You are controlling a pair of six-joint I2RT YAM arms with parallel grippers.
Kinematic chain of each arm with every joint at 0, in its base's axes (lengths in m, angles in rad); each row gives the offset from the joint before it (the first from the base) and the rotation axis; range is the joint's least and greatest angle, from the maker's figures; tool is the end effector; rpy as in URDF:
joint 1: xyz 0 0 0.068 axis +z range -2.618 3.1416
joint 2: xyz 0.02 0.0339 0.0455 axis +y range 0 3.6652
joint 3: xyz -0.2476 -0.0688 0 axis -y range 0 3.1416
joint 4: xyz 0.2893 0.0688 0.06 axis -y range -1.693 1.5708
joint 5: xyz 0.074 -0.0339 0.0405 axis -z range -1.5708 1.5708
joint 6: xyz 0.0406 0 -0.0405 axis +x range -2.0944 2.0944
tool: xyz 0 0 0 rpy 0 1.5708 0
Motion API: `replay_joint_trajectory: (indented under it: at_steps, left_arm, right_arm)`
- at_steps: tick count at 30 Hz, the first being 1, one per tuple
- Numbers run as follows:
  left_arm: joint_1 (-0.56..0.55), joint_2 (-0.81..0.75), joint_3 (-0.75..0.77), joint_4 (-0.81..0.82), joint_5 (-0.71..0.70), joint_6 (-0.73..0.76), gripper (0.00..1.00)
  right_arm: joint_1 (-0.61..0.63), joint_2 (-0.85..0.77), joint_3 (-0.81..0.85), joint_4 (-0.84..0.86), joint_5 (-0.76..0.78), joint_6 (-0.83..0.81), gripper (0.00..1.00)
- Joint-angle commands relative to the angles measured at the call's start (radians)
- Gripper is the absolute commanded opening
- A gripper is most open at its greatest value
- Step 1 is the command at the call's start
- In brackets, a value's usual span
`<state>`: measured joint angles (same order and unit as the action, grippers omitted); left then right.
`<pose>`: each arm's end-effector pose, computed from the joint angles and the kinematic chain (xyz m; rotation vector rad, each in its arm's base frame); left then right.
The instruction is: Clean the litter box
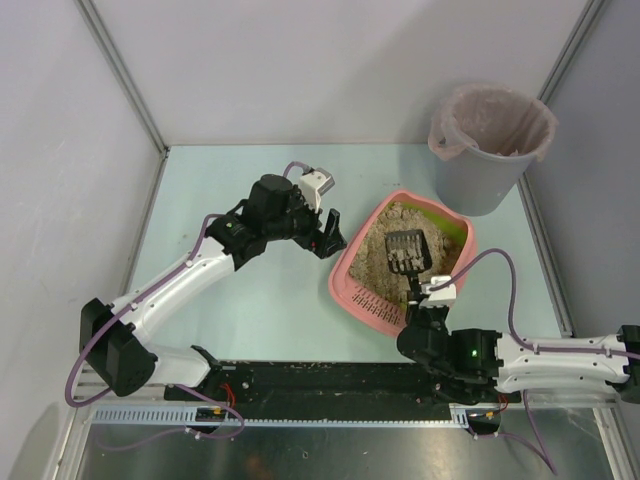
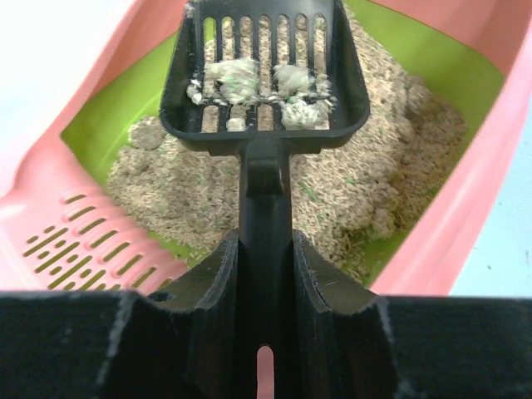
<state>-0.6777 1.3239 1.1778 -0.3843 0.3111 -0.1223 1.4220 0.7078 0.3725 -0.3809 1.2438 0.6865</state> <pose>0.2661 -0.2301 0.3138 0.7819 2.0322 -0.7970 0.0663 0.1827 0.1788 -0.0932 1.7814 0.0711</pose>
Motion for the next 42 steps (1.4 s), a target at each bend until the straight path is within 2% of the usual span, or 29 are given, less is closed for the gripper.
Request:
replay_joint_trajectory:
  at_steps: [1,2,3,4,5,6,7,8,9,10,11,13,14,16,17,18,20,21,23,25,26,27,28,29,31,33,34,37,42]
  left_arm:
    - [0.004,-0.012,0.002,0.013,0.014,0.019,0.92]
    - [0.003,-0.012,0.003,0.013,0.013,0.018,0.92]
    - [0.003,-0.012,0.002,0.013,0.011,0.021,0.92]
    - [0.004,-0.012,0.002,0.013,0.01,0.021,0.92]
    - [0.004,-0.012,0.002,0.013,0.011,0.021,0.92]
    - [0.004,-0.012,0.002,0.013,0.013,0.021,0.92]
    - [0.003,-0.012,0.002,0.013,0.013,0.021,0.92]
    - [0.004,-0.014,0.002,0.013,0.01,0.021,0.92]
    - [0.004,-0.012,0.002,0.013,0.01,0.021,0.92]
    - [0.004,-0.012,0.002,0.013,0.01,0.021,0.92]
    - [0.003,-0.011,0.002,0.013,0.01,0.021,0.92]
    - [0.004,-0.011,0.002,0.013,0.016,0.019,0.92]
    - [0.003,-0.012,0.002,0.013,0.016,0.018,0.92]
    - [0.003,-0.012,0.002,0.013,0.011,0.019,0.92]
    - [0.004,-0.009,0.002,0.013,0.01,0.021,0.92]
    - [0.004,-0.011,0.002,0.013,0.01,0.02,0.92]
    - [0.004,-0.012,0.002,0.013,0.014,0.018,0.92]
    - [0.004,-0.011,0.002,0.013,0.013,0.018,0.92]
    - [0.004,-0.009,0.002,0.013,0.011,0.019,0.92]
    - [0.004,-0.009,0.002,0.013,0.014,0.019,0.92]
    - [0.004,-0.009,0.002,0.013,0.013,0.019,0.92]
    - [0.004,-0.012,0.002,0.013,0.013,0.018,0.92]
    - [0.003,-0.011,0.002,0.015,0.011,0.019,0.92]
    - [0.004,-0.009,0.002,0.013,0.01,0.019,0.92]
    - [0.004,-0.008,0.002,0.013,0.011,0.019,0.92]
    - [0.004,-0.011,0.002,0.013,0.011,0.019,0.92]
    - [0.004,-0.011,0.002,0.013,0.005,0.021,0.92]
    - [0.004,-0.012,0.002,0.013,0.003,0.023,0.92]
    - [0.004,-0.018,0.002,0.012,-0.003,0.026,0.92]
  right_arm:
    - [0.003,0.002,0.048,-0.122,0.131,0.185,0.0]
    - [0.002,-0.002,0.008,-0.04,0.103,0.1,0.0]
    - [0.002,0.002,-0.018,0.208,-0.018,-0.185,0.0]
    - [0.002,0.013,-0.024,0.221,-0.042,-0.179,0.0]
    - [0.003,0.03,-0.012,0.164,-0.026,-0.101,0.0]
    - [0.003,0.044,0.024,-0.042,0.065,0.006,0.0]
    - [0.003,0.053,0.04,-0.138,0.104,0.232,0.0]
    - [0.005,0.05,0.042,-0.153,0.112,0.214,0.0]
    - [0.005,0.045,0.016,0.016,0.053,0.115,0.0]
    - [0.003,0.044,0.005,0.104,0.011,-0.089,0.0]
    - [0.003,0.047,0.006,0.125,0.017,-0.081,0.0]
    - [0.005,0.041,0.029,-0.023,0.075,0.113,0.0]
    - [0.003,0.033,0.023,-0.039,0.063,0.093,0.0]
    - [0.0,0.027,-0.022,0.193,-0.027,-0.104,0.0]
    - [0.0,0.042,-0.017,0.217,-0.021,-0.131,0.0]
    - [0.0,0.05,0.0,0.091,0.018,-0.057,0.0]
    - [0.0,0.05,0.048,-0.147,0.112,0.243,0.0]
    - [0.0,0.042,0.039,-0.08,0.088,0.147,0.0]
    - [-0.001,0.047,-0.003,0.165,-0.033,-0.11,0.0]
    - [0.002,0.059,0.026,0.046,0.026,0.008,0.0]
    - [-0.001,0.062,0.049,-0.101,0.101,0.124,0.0]
    - [-0.003,0.05,0.046,-0.084,0.095,0.131,0.0]
    - [-0.012,0.044,0.028,0.006,0.06,-0.009,0.0]
    - [-0.017,0.042,0.007,0.169,-0.036,-0.118,0.0]
    - [-0.017,0.056,0.028,0.121,-0.021,-0.076,0.0]
    - [-0.026,0.053,0.055,0.004,0.042,-0.013,0.0]
    - [-0.034,0.029,0.055,0.008,0.037,-0.042,0.0]
    - [-0.064,-0.028,0.068,0.063,-0.03,-0.131,0.0]
    - [-0.179,-0.082,0.141,-0.09,-0.197,-0.068,0.0]
